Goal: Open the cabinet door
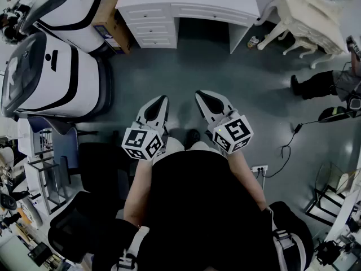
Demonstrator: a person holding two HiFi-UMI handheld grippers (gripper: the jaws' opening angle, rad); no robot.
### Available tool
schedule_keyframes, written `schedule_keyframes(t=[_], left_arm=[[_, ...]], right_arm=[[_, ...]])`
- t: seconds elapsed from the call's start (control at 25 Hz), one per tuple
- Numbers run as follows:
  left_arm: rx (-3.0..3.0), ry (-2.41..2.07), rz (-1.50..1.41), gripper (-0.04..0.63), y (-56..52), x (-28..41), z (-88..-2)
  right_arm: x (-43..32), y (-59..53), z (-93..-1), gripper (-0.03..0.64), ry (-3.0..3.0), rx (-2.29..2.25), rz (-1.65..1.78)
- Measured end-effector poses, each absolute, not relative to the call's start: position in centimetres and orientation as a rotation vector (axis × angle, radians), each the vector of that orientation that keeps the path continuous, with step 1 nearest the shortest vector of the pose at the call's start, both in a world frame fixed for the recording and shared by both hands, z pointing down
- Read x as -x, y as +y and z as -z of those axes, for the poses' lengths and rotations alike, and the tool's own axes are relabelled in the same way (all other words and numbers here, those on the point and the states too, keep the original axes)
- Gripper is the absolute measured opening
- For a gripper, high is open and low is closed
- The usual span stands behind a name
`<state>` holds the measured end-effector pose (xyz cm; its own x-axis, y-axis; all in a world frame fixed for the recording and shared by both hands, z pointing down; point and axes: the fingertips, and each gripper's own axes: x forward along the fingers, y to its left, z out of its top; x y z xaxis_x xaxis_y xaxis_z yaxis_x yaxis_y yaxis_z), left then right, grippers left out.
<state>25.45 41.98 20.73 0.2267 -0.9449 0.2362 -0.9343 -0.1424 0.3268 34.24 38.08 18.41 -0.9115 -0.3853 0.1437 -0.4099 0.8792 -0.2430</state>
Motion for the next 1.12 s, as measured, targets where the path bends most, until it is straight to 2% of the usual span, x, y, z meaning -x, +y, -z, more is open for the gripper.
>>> schedule_keyframes(t=[0.84,1.12], left_arm=[[-2.054,-1.749,0.024,0.023,40.3,-24.0,-21.9],[-2.075,-1.688,0.036,0.023,38.4,-19.5,-22.7]], right_arm=[[-32.2,35.4,-19.5,0.017,-2.966,-0.631,-0.485],[-27.8,33.7,-20.2,0.017,-2.927,-0.700,-0.505]])
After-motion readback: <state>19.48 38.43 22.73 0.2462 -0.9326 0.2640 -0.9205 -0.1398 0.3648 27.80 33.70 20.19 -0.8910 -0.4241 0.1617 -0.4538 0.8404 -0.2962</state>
